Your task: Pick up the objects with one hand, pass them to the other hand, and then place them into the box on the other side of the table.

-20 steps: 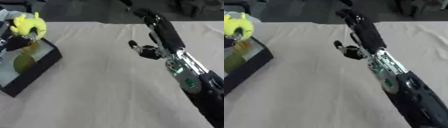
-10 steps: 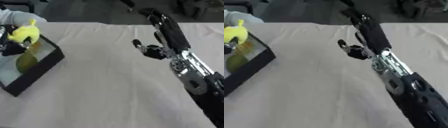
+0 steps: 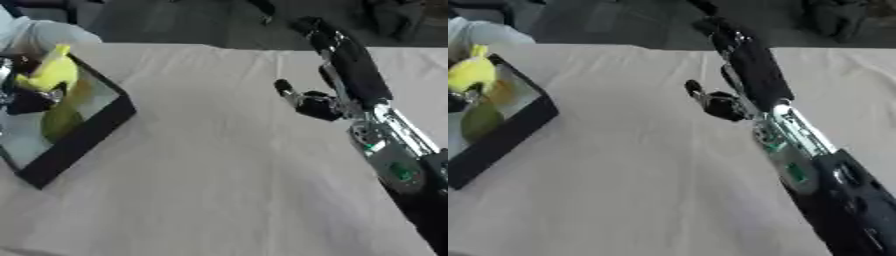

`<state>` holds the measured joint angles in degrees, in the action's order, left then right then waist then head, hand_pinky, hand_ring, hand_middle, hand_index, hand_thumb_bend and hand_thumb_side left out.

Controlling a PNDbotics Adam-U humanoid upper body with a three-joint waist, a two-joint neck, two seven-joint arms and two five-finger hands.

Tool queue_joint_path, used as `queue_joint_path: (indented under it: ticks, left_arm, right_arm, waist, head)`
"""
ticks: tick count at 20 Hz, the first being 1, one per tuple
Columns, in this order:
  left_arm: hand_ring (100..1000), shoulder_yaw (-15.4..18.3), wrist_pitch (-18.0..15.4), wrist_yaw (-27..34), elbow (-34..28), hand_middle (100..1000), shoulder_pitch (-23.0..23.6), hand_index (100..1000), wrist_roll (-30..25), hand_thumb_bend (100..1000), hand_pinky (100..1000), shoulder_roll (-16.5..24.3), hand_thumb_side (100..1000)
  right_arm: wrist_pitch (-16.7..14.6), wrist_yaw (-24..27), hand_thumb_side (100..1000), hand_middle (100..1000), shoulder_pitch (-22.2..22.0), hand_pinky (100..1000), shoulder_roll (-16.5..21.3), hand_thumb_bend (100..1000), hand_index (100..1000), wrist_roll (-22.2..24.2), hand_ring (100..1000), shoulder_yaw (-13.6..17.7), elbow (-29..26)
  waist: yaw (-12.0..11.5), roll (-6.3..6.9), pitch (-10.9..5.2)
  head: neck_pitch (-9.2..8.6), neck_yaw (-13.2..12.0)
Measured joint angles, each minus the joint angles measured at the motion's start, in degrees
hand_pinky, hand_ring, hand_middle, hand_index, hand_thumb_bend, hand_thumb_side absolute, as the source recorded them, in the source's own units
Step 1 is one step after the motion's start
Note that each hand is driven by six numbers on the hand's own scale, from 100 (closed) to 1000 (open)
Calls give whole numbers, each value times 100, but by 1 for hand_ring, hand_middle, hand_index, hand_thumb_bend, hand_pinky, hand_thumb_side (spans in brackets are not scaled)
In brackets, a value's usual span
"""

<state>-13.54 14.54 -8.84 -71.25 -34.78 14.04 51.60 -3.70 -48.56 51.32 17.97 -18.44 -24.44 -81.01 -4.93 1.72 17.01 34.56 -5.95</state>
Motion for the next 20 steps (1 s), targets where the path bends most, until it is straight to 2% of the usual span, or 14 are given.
queue_joint_path:
  ticks: [6,8,9,11,12,13,14,15,16,17,18,19,20]
  left_arm:
    - [827,20,81,-174,42,804,1,911,17,668,915,-1,692]
    - [821,34,101,-174,42,802,1,903,36,619,912,-2,691]
    - [813,35,112,-169,40,801,3,900,49,555,911,-2,699]
    - [795,49,123,-112,22,806,7,887,100,327,907,-6,697]
    - [791,78,112,-40,-18,830,8,846,145,130,908,-13,706]
    - [791,130,75,93,-96,843,14,814,196,100,908,-38,746]
    - [746,216,9,298,-233,824,41,791,254,100,883,-101,792]
    - [740,333,-92,564,-421,830,101,802,302,100,883,-197,833]
    - [740,462,-208,878,-651,837,178,813,333,100,888,-311,809]
    - [737,584,-324,1223,-893,854,265,832,350,100,891,-421,818]
    - [748,687,-443,1588,-1133,871,341,845,347,108,901,-520,832]
    - [761,770,-562,1952,-1371,889,412,864,326,159,914,-598,861]
    - [771,832,-678,2310,-1590,902,487,884,290,186,933,-664,875]
  right_arm:
    - [16,42,100,815,0,825,4,464,882,-21,842,1,0]
    - [16,43,100,815,-4,824,5,464,883,-21,842,1,0]
    - [16,43,100,815,-13,824,6,463,883,-22,842,2,0]
    - [22,43,100,815,-26,823,13,462,883,-27,843,5,0]
    - [30,43,100,815,-37,821,20,461,883,-36,842,12,-3]
    - [45,44,100,815,-46,819,29,458,883,-50,842,35,-5]
    - [63,48,100,816,-47,817,45,451,883,-68,842,64,-11]
    - [90,58,100,817,-62,816,60,445,883,-92,839,103,-27]
    - [122,79,100,817,-85,814,80,439,883,-119,838,143,-43]
    - [164,108,100,817,-102,808,113,386,883,-145,837,187,-64]
    - [218,153,100,818,-116,803,146,275,883,-170,835,246,-80]
    - [279,217,100,824,-140,803,179,135,887,-199,838,310,-95]
    - [343,306,100,825,-161,797,217,100,888,-233,837,382,-100]
  waist:
    - [0,1,0]
    - [1,3,0]
    - [1,4,0]
    - [2,8,0]
    - [2,8,0]
    - [1,6,0]
    - [0,2,0]
    - [-2,-6,0]
    - [-6,-16,1]
    - [-11,-26,2]
    - [-15,-33,3]
    - [-17,-35,3]
    - [-20,-35,3]
  head:
    - [0,-2]
    - [0,-2]
    - [0,-1]
    - [0,1]
    - [0,6]
    - [0,16]
    - [0,36]
    - [0,63]
    - [1,95]
    - [3,128]
    - [5,162]
    - [6,196]
    - [7,230]
